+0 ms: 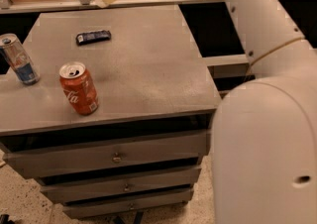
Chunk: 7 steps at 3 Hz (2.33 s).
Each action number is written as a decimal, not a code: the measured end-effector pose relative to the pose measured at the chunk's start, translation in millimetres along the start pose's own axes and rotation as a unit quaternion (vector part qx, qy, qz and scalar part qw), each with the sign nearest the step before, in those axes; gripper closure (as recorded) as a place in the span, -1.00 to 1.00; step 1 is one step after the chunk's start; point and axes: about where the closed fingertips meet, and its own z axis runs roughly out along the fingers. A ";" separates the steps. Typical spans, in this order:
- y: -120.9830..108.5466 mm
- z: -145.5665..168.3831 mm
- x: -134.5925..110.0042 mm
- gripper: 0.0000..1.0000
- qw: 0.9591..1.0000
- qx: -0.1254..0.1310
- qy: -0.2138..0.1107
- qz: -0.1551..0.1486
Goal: Move rxbar blueberry near coke can
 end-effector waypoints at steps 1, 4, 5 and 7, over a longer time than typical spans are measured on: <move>-1.6 53.4 -4.6 -1.00 0.999 -0.028 0.003 0.036; -2.5 129.2 49.5 -1.00 0.996 -0.026 0.045 0.069; -5.8 139.8 86.2 -1.00 0.995 -0.018 0.040 0.093; -8.3 159.7 125.1 -1.00 0.992 -0.009 0.024 0.123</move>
Offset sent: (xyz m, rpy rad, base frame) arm 0.0434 0.1130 -0.0759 -0.0441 0.2216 -0.0138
